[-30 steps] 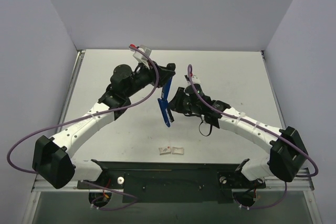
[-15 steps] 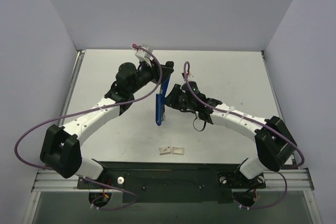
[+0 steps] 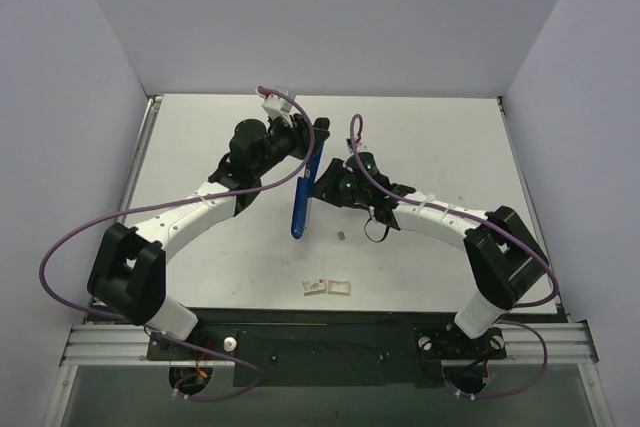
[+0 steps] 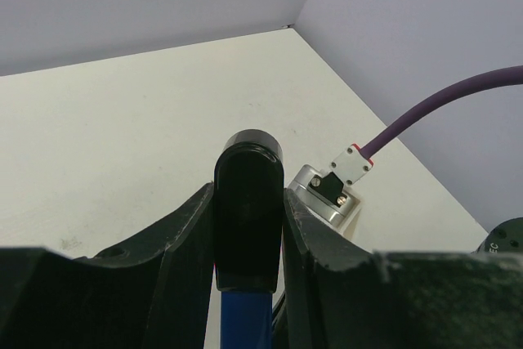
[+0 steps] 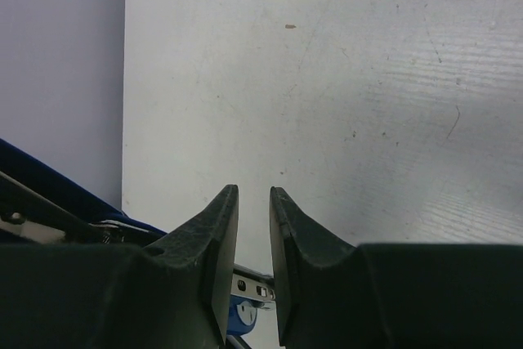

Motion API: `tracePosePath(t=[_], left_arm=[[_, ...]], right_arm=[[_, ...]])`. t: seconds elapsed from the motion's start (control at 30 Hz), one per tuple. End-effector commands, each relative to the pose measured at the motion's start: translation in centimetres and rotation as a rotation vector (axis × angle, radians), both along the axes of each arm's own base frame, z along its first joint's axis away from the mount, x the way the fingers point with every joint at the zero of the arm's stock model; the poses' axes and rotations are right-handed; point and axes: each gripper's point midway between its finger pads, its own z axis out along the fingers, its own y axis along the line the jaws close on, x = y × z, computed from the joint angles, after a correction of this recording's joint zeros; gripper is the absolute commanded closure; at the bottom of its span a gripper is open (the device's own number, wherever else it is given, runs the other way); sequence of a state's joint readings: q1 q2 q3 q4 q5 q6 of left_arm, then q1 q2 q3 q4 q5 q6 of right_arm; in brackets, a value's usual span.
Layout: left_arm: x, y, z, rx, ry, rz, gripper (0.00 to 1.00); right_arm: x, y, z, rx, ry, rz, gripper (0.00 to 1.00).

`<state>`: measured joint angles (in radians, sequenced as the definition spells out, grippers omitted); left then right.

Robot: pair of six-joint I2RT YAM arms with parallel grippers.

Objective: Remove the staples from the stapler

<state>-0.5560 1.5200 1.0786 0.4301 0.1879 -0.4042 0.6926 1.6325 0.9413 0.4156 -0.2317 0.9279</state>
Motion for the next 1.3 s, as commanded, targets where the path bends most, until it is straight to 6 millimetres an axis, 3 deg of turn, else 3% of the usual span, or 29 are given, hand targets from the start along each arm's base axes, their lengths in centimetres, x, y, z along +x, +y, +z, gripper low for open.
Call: tracePosePath(t=[0.0,0.27,0.47,0.5,0.53,0.7,0.83,1.0,1.27], left_arm=[[-0.1,0.3,6.2,-0.107,-0.146,0.011,1.0],[-2.5,1.7,8.9,-0.135,-0.157,0.008,1.0],[-4.9,2.8,10.3,-0.158,-0.148,-0.006,1.0],[-5.5,3.2,11.0,-0.166,-0.161,-0.005,1.0],[-5.7,3.5,10.9,-0.165,-0.155,0.001,1.0],[-7.6,4.8,12.7,-0.181,-0.181,0.008,1.0],[-8.4,5.8,13.4,-0.181,-0.187,0.033,1.0],[-8.5,7.1,13.5,-0.19,-0.155,0.094,1.0],[-8.1,9.1,13.1,-0.257,-0.073,0.214,1.0]], right_arm=[[0.7,1.1,5.3,0.114,-0.101,0.03,0.81],[0.0,-1.2,6.9,0.065,-0.15,0.009,0.79],[-0.8,-4.1,8.2,-0.016,-0.196,-0.043,0.79],[-1.1,-4.7,9.3,-0.014,-0.223,-0.053,0.79],[-1.3,-5.3,9.0,-0.045,-0.226,-0.061,0.79],[-2.9,-8.2,11.3,-0.08,-0.294,-0.108,0.79],[-4.6,-10.3,11.8,-0.118,-0.331,-0.123,0.78],[-7.0,-10.6,10.6,-0.11,-0.303,-0.095,0.77],[-10.3,-7.7,8.2,-0.033,-0.229,-0.007,0.77]])
